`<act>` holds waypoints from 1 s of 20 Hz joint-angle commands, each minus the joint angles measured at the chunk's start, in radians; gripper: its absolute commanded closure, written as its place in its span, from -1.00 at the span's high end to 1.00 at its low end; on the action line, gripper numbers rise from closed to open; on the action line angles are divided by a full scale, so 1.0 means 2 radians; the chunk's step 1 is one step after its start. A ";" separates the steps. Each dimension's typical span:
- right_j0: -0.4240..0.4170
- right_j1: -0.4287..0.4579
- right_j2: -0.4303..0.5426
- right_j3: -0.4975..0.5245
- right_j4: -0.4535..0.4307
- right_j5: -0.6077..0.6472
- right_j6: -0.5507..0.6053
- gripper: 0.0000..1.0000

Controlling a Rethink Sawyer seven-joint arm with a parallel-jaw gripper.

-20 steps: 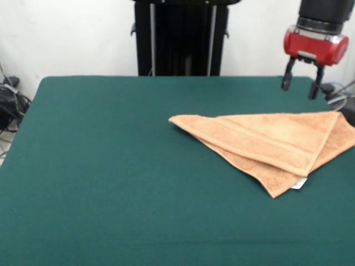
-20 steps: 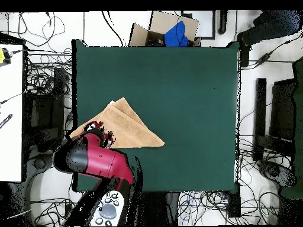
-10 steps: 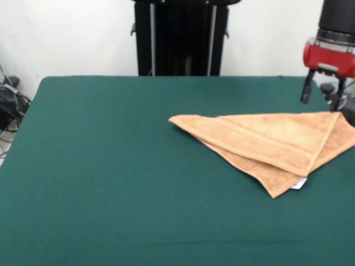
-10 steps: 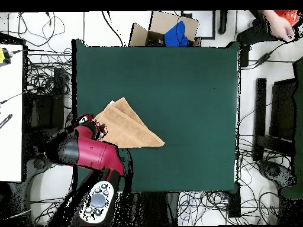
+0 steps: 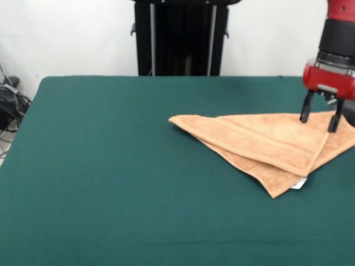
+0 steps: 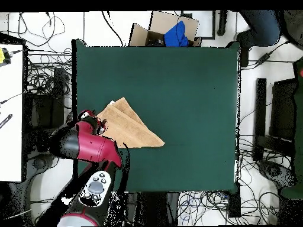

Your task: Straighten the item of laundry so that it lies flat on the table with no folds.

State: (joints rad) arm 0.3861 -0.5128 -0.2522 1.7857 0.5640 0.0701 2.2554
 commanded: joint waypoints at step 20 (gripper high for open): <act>0.017 0.076 -0.010 -0.058 0.075 -0.039 0.109 1.00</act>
State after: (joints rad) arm 0.4014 -0.3984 -0.2753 1.7312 0.6382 0.0178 2.2554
